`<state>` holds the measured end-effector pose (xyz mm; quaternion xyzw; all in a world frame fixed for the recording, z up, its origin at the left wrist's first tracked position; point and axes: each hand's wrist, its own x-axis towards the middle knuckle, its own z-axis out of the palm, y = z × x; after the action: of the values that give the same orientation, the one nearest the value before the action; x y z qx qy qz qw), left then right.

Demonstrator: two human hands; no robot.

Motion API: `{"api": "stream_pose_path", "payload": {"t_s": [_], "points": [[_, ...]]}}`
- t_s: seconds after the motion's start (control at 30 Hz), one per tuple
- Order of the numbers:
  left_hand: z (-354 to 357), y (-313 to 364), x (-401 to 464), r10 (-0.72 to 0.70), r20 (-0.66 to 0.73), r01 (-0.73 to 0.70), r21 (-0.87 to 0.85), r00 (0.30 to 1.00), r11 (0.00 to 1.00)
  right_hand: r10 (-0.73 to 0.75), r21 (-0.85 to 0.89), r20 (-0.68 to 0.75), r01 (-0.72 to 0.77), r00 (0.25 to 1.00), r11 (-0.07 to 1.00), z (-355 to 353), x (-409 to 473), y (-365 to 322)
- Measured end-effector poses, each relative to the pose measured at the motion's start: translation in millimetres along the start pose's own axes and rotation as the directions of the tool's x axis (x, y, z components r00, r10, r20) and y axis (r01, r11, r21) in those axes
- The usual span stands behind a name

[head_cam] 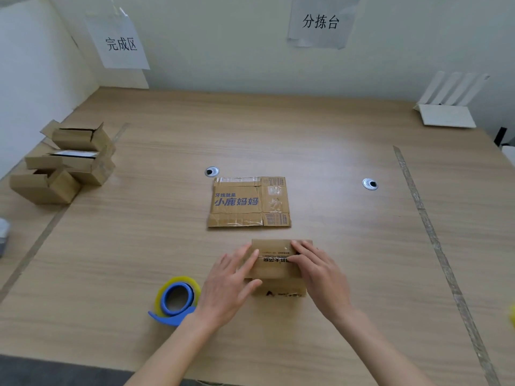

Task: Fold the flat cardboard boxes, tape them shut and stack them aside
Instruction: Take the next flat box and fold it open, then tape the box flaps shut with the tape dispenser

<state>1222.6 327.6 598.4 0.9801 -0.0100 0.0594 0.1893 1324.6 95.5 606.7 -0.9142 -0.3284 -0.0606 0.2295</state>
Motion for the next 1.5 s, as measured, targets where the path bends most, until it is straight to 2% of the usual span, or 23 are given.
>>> {"api": "stream_pose_path", "payload": {"t_s": [0.13, 0.23, 0.37, 0.47, 0.67, 0.87, 0.93, 1.03, 1.1, 1.3, 1.4, 1.5], "points": [[-20, -17, 5, -0.052, -0.018, 0.051, -0.046, 0.998, 0.998, 0.041, 0.039, 0.034, -0.043, 0.999, 0.998, -1, 8, 2], [-29, -38, -14, -0.197, -0.037, 0.190, -0.139, 0.980, 0.972, 0.045, 0.025, 0.065, -0.047, 0.997, 0.999, 0, 9, 1], [-23, -74, -69, -0.295, 0.182, 0.310, -0.063, 0.938, 0.949, 0.062, -0.017, 0.147, -0.060, 0.987, 0.998, 3, 15, -2], [-16, -87, -95, -0.290, 0.287, 0.283, 0.067, 0.913, 0.957, 0.072, -0.014, 0.202, -0.070, 0.977, 0.997, 9, 21, -3], [-14, -84, -99, -0.264, 0.136, 0.240, 0.168, 0.955, 0.956, 0.084, -0.006, 0.226, -0.084, 0.970, 0.996, 15, 24, 0], [-13, -85, -101, -0.194, 0.191, 0.131, 0.302, 0.962, 0.944, 0.088, 0.010, 0.216, -0.092, 0.973, 0.996, 14, 24, -4], [-11, -86, -100, -0.215, 0.222, 0.148, 0.284, 0.951, 0.947, 0.086, 0.003, 0.213, -0.089, 0.973, 0.996, 13, 24, -6], [-18, -88, -95, -0.317, 0.298, 0.264, 0.203, 0.900, 0.943, 0.076, 0.001, 0.205, -0.078, 0.976, 0.997, 11, 24, -10], [-24, -90, -89, -0.325, 0.323, 0.295, 0.141, 0.889, 0.945, 0.012, 0.013, 0.193, -0.015, 0.981, 1.000, 12, 24, -13], [-64, -68, -42, -0.214, 0.216, 0.224, -0.022, 0.953, 0.974, -0.134, 0.121, 0.140, 0.118, 0.981, 0.986, 16, 31, -18], [-84, -50, -5, -0.092, 0.212, 0.098, -0.019, 0.973, 0.995, -0.044, 0.257, 0.160, 0.002, 0.986, 0.967, 19, 34, -20], [-91, -32, 24, 0.010, 0.351, -0.013, 0.006, 0.936, 1.000, 0.004, 0.378, 0.208, -0.084, 0.978, 0.922, 17, 34, -19]]}}
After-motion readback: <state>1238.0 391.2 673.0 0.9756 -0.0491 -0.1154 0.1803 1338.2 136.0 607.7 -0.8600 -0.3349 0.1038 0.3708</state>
